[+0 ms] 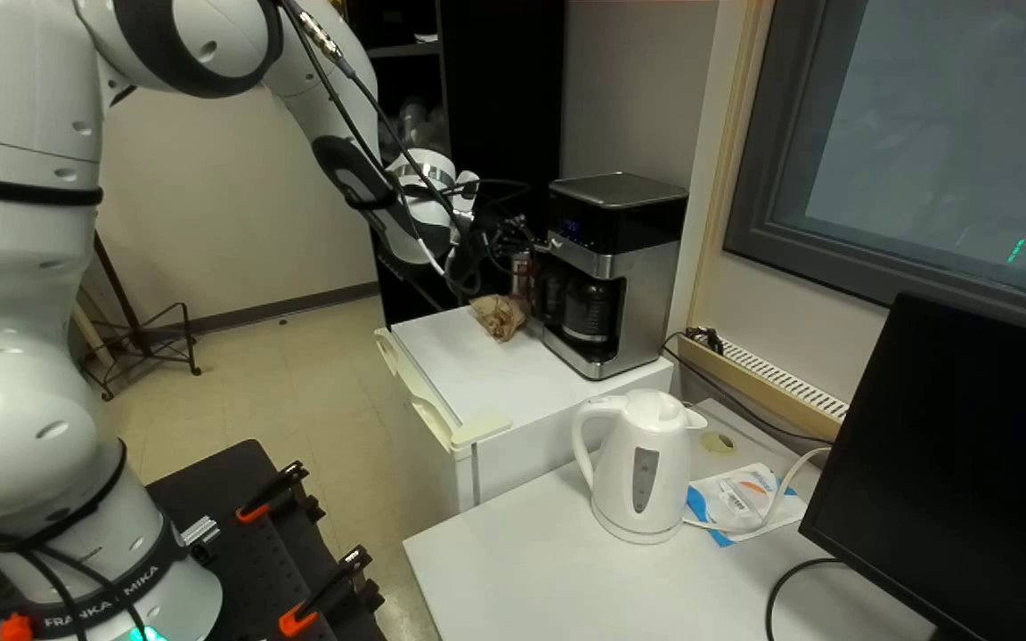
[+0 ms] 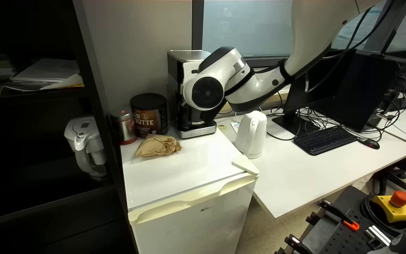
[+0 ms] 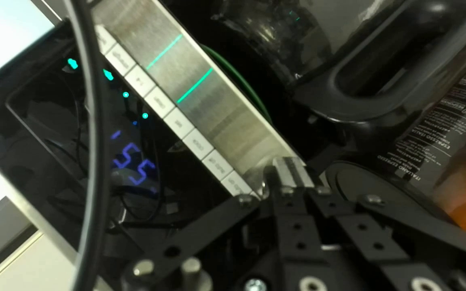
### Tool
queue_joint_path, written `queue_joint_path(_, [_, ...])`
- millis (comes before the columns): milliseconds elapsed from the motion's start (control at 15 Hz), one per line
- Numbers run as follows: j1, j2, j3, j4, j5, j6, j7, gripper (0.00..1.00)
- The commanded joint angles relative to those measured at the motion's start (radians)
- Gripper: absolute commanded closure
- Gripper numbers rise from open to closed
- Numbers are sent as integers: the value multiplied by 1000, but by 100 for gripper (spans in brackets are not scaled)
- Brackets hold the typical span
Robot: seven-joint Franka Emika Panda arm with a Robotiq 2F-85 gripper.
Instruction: Press a button on the coffee maker
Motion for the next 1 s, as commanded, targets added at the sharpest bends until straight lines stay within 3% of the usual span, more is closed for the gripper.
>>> queue_joint_path(0, [-1, -76, -5, -86, -54, 16, 29, 100])
queue_joint_path(467, [-4, -202, 1, -231, -153, 7, 37, 100])
queue_joint_path(933, [-14, -323, -5, -344, -141, 79, 40, 100])
